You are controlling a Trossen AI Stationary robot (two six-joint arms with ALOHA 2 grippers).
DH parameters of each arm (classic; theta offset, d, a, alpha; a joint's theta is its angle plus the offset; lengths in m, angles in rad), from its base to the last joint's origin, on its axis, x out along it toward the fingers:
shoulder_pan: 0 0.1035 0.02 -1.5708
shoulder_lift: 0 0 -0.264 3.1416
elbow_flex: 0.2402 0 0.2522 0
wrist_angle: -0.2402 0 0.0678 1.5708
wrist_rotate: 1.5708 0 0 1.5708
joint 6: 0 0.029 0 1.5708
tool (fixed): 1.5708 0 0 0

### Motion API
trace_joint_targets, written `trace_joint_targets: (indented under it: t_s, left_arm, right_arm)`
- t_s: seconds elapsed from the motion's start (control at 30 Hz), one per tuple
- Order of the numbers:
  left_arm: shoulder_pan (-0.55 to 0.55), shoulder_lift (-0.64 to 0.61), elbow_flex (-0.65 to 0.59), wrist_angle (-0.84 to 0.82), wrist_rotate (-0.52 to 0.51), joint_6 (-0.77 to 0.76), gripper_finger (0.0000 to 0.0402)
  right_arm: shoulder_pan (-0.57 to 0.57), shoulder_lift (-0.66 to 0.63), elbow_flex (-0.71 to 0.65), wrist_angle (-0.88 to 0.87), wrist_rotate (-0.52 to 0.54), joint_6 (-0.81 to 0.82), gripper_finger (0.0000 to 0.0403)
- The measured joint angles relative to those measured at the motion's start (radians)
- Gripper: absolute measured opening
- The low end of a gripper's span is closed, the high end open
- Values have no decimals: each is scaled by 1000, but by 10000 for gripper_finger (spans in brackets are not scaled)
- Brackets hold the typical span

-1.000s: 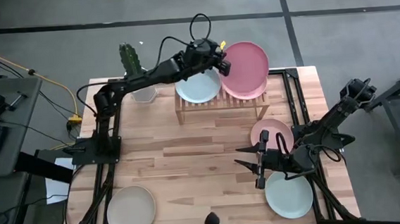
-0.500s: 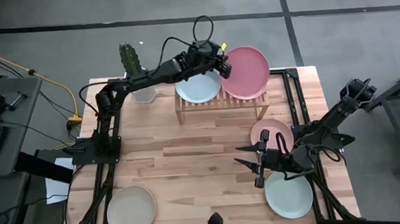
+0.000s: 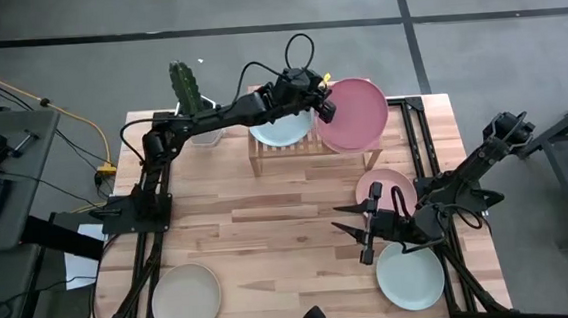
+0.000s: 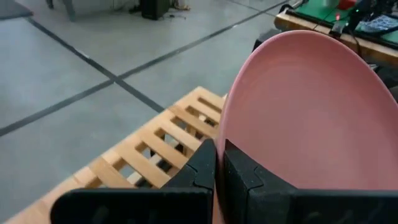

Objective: Place and stack plates onto a shelf
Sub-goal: Stack the pink plate on top of the light pink plate on the shelf, then stack the light pink plate on top of the pink plate on the shelf

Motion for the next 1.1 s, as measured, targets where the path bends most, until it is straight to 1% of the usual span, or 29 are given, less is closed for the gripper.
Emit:
trace_joint_targets:
  t_s: [0.17,0.33,0.47,0.63,0.73,0.83,0.93,1.0,1.1]
  left_arm:
    - [3,-1,0,3,-9,32,4]
    - [3,-2,0,5,-8,68,24]
    - [3,-2,0,5,-3,83,52]
    - [3,-2,0,5,30,91,101]
    - [6,-18,0,-8,31,91,130]
    - [11,-75,0,-9,38,94,151]
    - [24,-168,1,-59,82,132,161]
    - [35,-241,1,-137,125,139,162]
    - [30,-351,-12,-264,208,155,161]
  right_arm:
    - [0,0,0,-3,-1,17,139]
    - [0,0,0,-1,-3,17,139]
    - [0,0,0,-1,-3,17,139]
    - [0,0,0,-3,-3,17,139]
    - [0,0,0,-7,-3,17,139]
    - [0,0,0,-8,19,13,139]
    - [1,0,0,-27,91,18,139]
    - [1,0,0,-48,137,24,139]
    - [0,0,0,-97,179,68,139]
